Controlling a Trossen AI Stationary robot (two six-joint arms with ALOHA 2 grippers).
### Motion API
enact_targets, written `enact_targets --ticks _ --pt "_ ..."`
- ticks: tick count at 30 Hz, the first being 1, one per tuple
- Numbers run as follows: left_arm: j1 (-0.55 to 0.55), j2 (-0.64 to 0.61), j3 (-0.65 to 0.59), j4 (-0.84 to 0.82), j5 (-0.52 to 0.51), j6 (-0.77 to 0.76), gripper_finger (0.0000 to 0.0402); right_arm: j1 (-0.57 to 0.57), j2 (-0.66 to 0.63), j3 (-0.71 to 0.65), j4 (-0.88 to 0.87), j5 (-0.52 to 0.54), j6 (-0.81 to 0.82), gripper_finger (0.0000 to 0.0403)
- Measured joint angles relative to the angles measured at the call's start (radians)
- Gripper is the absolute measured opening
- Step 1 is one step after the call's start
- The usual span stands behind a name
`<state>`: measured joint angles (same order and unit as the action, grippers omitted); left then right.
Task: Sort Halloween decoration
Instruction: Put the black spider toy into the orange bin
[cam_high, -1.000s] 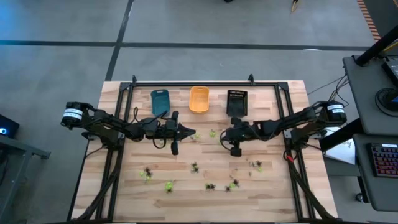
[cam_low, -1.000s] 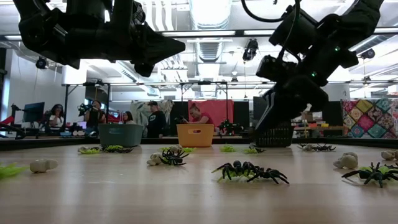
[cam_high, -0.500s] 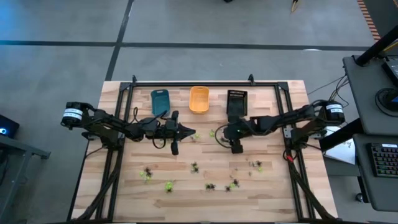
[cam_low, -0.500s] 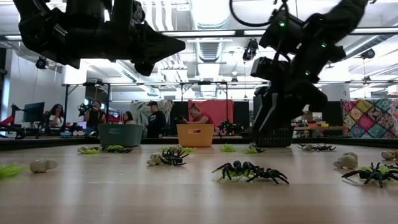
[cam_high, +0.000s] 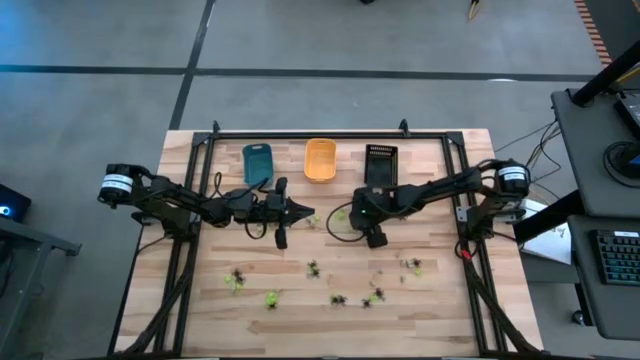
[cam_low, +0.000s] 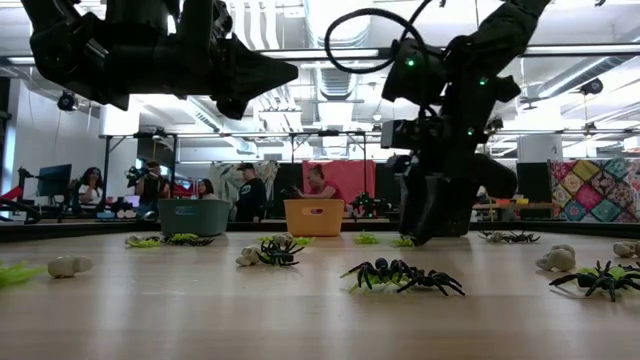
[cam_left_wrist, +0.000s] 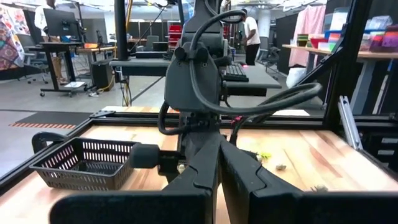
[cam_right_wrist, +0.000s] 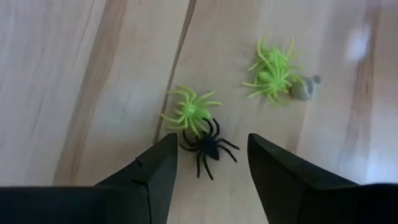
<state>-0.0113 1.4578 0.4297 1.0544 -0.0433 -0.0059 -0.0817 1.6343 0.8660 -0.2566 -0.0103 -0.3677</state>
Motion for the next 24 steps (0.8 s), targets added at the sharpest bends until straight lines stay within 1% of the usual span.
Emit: enact_targets --ticks 3,5,8,11,13,15,19,24 --pt "0.0 0.009 0.0 -0.013 -0.001 0.012 0.0 -0.016 0.012 0.004 -0.012 -0.027 0.014 0.0168" --pt "0.0 0.025 0.001 -0.013 -0.001 0.008 0.0 -0.027 0.018 0.003 -0.012 -0.055 0.035 0.0147" --pt "0.0 0.059 0.021 -0.018 -0.001 0.0 0.0 -0.044 0.027 0.0 -0.014 -0.109 0.055 0.01" --pt "0.0 0.102 0.056 -0.014 -0.001 -0.001 0.0 -0.053 0.028 -0.001 -0.015 -0.143 0.058 0.0048" --pt "0.0 0.132 0.076 -0.017 0.0 0.0 0.0 -0.054 0.024 -0.002 -0.018 -0.155 0.055 0.0021" --pt "0.0 0.157 0.093 -0.018 0.0 0.005 0.0 -0.054 0.018 -0.003 -0.018 -0.158 0.056 0.0013" --pt "0.0 0.196 0.116 -0.016 0.0 0.013 0.0 -0.054 -0.002 -0.005 -0.03 -0.145 0.061 0.0011" --pt "0.0 0.206 0.12 -0.015 0.0 0.014 0.0 -0.058 -0.047 -0.007 -0.031 -0.14 0.082 0.0008"
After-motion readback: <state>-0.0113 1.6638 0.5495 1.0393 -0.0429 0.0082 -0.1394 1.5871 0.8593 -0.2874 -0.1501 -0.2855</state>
